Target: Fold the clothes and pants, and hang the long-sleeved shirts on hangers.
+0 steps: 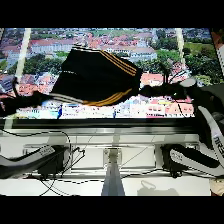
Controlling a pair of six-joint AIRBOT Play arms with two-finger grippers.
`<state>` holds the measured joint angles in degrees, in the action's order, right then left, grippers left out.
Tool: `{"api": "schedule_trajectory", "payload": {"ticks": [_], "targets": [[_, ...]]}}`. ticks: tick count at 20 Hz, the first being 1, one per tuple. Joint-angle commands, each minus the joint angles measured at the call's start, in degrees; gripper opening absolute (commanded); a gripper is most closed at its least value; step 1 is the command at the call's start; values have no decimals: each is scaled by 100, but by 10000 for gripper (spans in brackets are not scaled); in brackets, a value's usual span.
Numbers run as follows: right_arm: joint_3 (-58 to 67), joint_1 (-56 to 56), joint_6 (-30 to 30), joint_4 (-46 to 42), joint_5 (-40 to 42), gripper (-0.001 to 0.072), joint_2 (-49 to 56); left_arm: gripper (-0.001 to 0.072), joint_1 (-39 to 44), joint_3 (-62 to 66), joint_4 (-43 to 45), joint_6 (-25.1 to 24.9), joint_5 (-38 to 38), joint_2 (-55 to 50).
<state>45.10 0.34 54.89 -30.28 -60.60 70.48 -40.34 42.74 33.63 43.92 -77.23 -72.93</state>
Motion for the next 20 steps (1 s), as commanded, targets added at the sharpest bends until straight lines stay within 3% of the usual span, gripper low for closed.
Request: {"api": "schedule_trajectory", "payload": {"ticks": [1,6,11,16,18,20], "targets": [[1086,7,-166,74,-433,22,-588,8,-2,1102,-562,-136,-282,697],[2400,9,-166,1530,-1008,22,-1423,8,-7,2522,-1735,-136,688,2321],[2983,7,-35,2723,-1462,22,-2396,9,-7,2804,-1864,-140,2396,4192],[3001,7,254,2833,-1008,22,-3298,9,-7,2804,-997,-282,3733,5490],[2999,7,315,2715,-935,22,-3307,9,-7,2798,-811,-280,3764,5569],[2994,7,345,2057,-769,22,-3171,7,-7,2778,-813,-278,3425,5390]]}}
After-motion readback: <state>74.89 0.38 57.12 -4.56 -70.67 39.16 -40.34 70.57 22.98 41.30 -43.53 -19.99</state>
